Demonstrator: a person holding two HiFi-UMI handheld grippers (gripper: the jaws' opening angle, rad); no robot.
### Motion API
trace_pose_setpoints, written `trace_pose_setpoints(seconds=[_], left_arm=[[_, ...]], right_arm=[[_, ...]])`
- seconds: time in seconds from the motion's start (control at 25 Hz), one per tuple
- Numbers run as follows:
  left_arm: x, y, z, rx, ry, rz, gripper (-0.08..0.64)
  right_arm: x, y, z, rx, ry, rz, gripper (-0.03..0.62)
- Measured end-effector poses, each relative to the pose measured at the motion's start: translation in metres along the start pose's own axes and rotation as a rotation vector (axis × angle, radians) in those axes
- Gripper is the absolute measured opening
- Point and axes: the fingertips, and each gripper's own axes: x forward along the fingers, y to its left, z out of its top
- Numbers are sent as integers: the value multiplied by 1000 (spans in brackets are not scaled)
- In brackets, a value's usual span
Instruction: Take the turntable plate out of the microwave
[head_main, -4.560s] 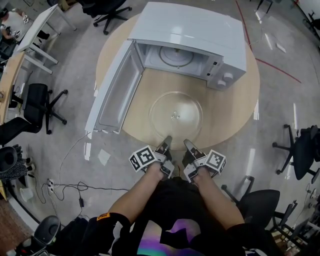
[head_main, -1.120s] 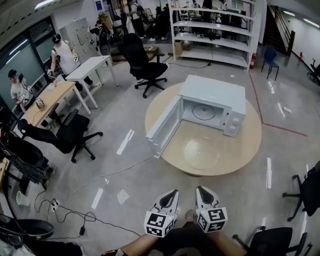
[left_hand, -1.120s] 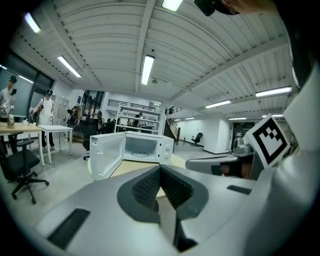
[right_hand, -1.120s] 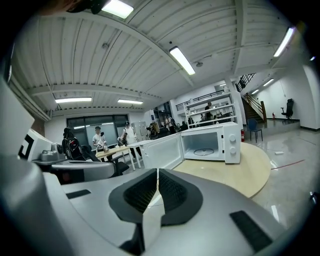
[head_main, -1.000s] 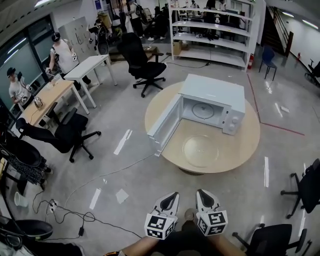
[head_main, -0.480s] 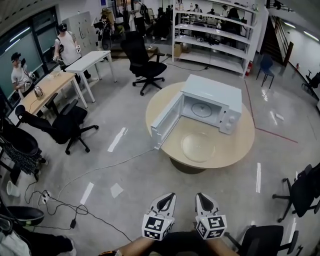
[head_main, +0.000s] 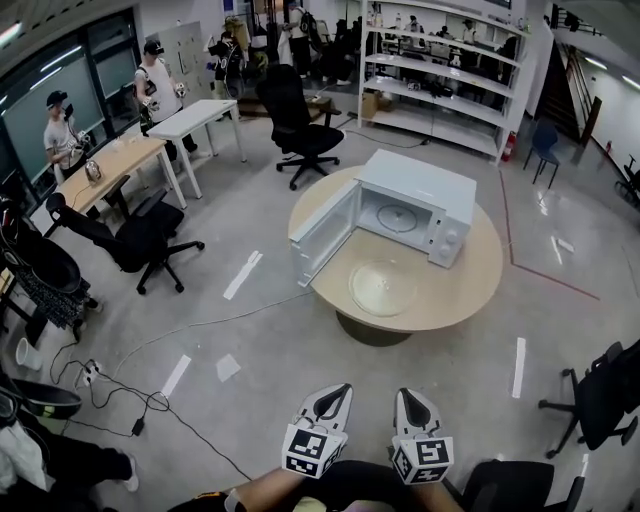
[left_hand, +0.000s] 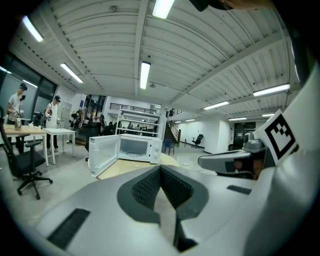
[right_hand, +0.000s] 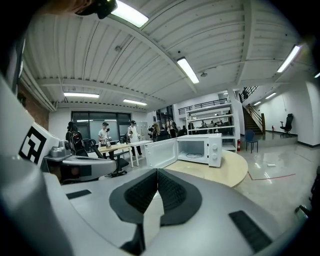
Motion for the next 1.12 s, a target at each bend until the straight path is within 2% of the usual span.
trace_pose_setpoints(seconds=[0.16, 0.36, 0.56, 1.12], left_arm=[[0, -41, -11, 27, 20, -9, 46], [2, -63, -32, 19, 64, 31, 46], [2, -74, -36, 21, 76, 47, 46], [9, -77, -31, 42, 59, -14, 46]], right_arm=[[-31, -20, -21, 40, 16, 3, 18], [-47, -37, -44, 51, 44, 32, 18], [-54, -44, -49, 32, 44, 38, 15], [-60, -45, -48, 39, 33, -23, 15]])
